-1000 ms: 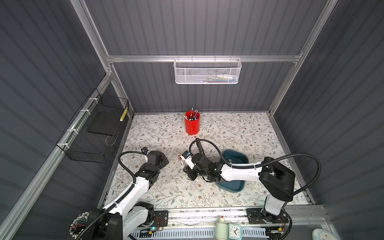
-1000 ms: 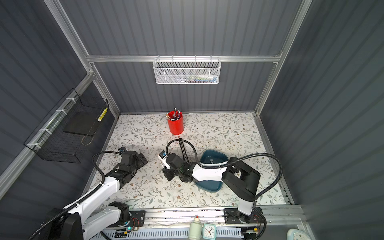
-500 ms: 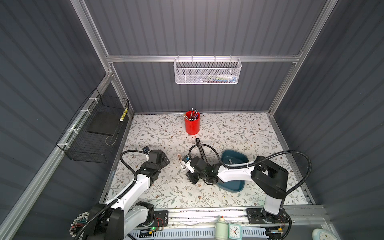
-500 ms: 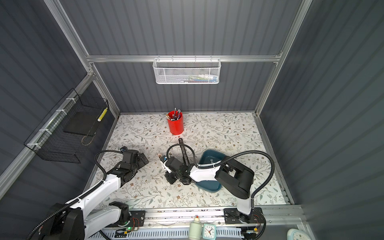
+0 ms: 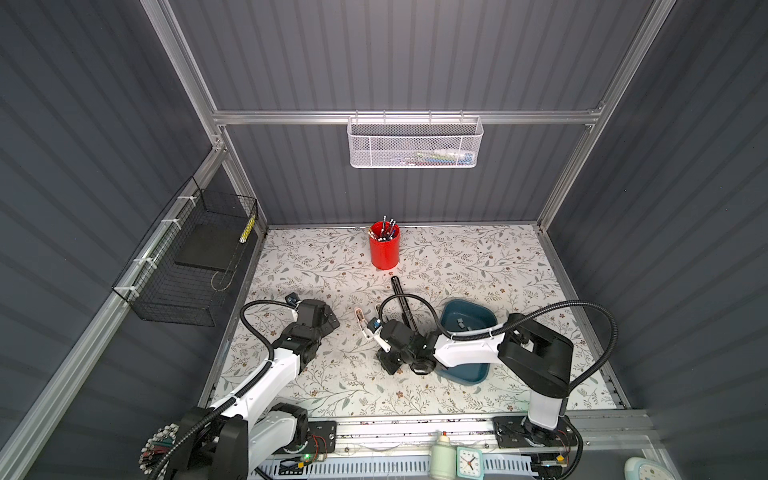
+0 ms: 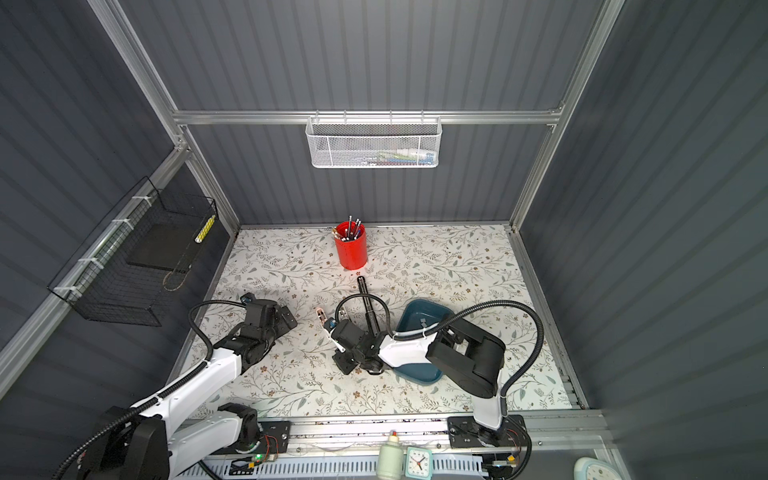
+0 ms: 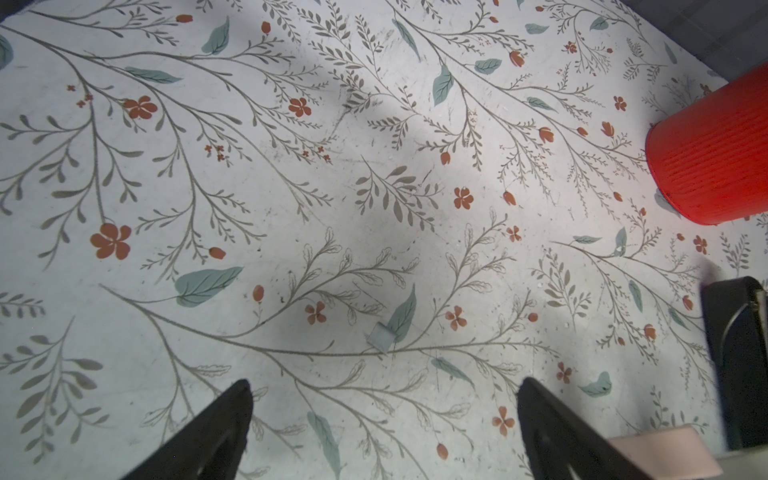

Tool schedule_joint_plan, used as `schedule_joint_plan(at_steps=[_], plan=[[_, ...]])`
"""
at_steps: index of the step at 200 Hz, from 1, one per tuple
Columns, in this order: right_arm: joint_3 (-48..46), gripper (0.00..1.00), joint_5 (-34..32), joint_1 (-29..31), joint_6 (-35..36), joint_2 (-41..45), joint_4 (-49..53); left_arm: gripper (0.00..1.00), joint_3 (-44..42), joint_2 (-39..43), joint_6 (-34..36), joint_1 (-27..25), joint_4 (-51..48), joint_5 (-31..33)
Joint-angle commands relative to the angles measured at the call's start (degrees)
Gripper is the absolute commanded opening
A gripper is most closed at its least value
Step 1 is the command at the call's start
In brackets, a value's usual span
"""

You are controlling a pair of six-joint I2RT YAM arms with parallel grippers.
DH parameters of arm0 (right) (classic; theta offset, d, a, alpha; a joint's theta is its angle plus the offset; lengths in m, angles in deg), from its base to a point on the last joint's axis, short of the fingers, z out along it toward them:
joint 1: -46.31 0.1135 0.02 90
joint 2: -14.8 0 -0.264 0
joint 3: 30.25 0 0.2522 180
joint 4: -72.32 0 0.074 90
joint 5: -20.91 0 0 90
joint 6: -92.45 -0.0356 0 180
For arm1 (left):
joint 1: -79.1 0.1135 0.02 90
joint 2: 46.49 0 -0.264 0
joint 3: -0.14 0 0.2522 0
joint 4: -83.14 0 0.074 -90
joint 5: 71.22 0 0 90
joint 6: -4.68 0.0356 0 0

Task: Load the staples into the stapler
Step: 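Lift the right gripper from the stapler and move it over the teal tray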

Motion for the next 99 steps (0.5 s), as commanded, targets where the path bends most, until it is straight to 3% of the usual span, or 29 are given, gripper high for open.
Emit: schedule_joint_plan(at_steps=[1,60,99], plan=[[-0.64,0.13,-1.43,0.82,-0.13,-1.00,1.46,1.00,1.43,-0.07,0.60,0.56,-0.21,0.52],[-0.64,0.02,-3.13,0.94,-0.72,-0.40,1.23,1.00,1.78,-0.14,1.03,0.56,-0.56,0.86],[-2.58,0.00,-8.98,0.92,-3.22,8.29,3.49,0.97,3.03,-0.05,3.53,0.56,-0.89,-1.16]])
